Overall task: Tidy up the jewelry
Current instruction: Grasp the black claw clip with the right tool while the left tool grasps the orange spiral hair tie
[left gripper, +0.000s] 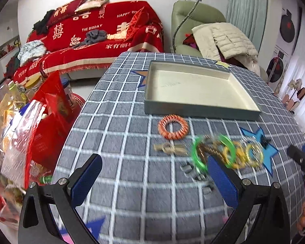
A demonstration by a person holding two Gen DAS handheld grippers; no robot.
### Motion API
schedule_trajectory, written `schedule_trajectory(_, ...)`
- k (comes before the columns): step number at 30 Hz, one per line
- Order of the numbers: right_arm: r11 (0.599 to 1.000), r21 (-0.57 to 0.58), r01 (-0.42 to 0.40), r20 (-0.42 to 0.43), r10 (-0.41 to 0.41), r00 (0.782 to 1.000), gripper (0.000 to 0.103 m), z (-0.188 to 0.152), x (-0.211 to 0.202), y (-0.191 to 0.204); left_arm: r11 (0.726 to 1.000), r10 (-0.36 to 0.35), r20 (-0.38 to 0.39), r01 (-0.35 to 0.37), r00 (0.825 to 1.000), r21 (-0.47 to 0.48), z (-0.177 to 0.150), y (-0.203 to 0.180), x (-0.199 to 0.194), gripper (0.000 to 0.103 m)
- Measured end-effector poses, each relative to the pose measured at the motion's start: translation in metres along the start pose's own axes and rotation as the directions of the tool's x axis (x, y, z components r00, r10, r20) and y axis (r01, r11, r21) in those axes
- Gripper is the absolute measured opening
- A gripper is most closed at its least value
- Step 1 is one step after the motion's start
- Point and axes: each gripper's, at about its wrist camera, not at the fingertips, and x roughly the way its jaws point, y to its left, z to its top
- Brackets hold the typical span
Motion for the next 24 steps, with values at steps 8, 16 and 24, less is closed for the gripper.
schedule_trajectory(8,1.0,0.004,-0.022,-0.161,0.023,0.987,0.082,0.013,0.047,-0.021,1.0,0.004,-0.081,-0.001,0.997,0.028,0.036,0.003,0.055,0.103)
schedule_trajectory(16,0.986,-0.09,-0.137,-0.242,0.112,0.964,0.066,0.017,0.08,-0.008,0.998,-0.05,-0.162,0.057,0.986,0.035,0.046,-0.007,0.089,0.103)
schedule_trajectory(24,0.976,-0.082,-0.203,-0.243,0.178,0.954,0.043,0.025,0.087,-0.002,0.994,-0.09,-0.179,0.098,0.98,0.037,0.046,-0.016,0.1,0.088)
